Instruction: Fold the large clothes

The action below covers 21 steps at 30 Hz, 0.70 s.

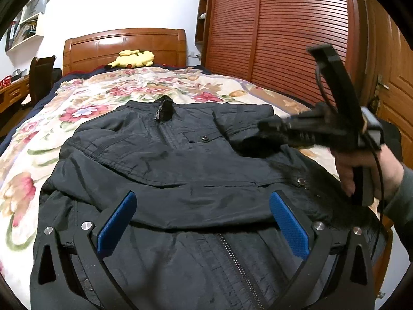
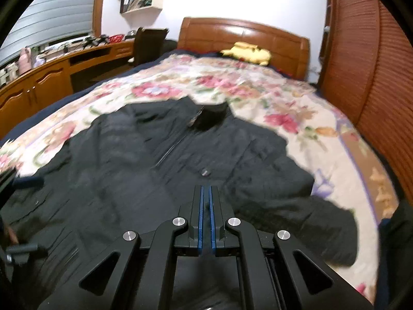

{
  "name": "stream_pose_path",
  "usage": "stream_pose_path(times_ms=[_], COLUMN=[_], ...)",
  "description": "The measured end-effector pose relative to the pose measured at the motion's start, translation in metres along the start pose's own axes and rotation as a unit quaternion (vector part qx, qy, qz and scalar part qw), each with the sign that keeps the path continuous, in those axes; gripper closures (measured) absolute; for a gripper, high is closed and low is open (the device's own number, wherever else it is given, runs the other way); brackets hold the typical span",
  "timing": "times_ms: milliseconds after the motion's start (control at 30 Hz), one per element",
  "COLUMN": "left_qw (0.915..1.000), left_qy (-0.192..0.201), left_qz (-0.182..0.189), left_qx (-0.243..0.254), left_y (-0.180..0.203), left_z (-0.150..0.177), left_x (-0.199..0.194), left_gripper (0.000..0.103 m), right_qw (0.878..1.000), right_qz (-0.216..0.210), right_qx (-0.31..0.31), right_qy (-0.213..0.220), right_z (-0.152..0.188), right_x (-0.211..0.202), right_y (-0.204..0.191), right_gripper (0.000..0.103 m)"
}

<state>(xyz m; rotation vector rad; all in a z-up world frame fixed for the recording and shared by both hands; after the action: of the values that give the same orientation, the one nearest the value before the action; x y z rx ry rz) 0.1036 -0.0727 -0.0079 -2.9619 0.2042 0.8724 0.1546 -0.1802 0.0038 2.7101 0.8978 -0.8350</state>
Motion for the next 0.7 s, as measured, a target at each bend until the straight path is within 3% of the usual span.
stream_pose_path(times_ms=[133,300,333,400,467,700], left_qw=[1.0,1.0,1.0,1.0,1.0,1.0], left_qy=[-0.002,-0.002,-0.003,-0.003,-0.003,-0.004], left_qz=[0.0,-0.001,-0.002,-0.002,-0.002,-0.003], left_qx=[-0.001,0.003,0.003,0.004,0.004,0.006], left_y=[0.0,0.001,0.002,0.001,0.001,0.002], left_z=[0.001,0.002,0.002,0.002,0.002,0.003], left_x=[0.001,0.001,0.002,0.002,0.002,0.002], left_gripper=[0.0,0.0,0.0,0.0,0.0,0.0], right_qw=[1.0,0.999,0.999,0.997,0.995,0.981], right_qz=[-0.001,0.019,0.031,0.053,0.072,0.151], right_qx=[0.016,0.028,0.034,0.045,0.059,0.125], right_qy=[-0.018,0.006,0.012,0.023,0.033,0.005], right_z=[0.01,-0.003,-0.004,-0.003,-0.002,0.018], right_x=[0.001,-0.022,-0.029,-0.04,-0.045,-0.025], right_y=[0.003,0.017,0.021,0.032,0.045,0.099], right_gripper=[0.099,0.096,0.091,0.055,0.035,0.032])
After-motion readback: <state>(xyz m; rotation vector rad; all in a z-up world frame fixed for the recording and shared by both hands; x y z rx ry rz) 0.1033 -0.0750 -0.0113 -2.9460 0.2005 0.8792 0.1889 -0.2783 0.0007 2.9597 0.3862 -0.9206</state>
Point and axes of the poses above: each gripper's, at about its wrist camera, not at the fingertips, and x roughly the way its jaws point, y to its right, z to its underside, the point moved 3 cm from there along x, roughly the way its jaws point, and after that the axes turned 12 degrees about -z, right-handed, at the moved point
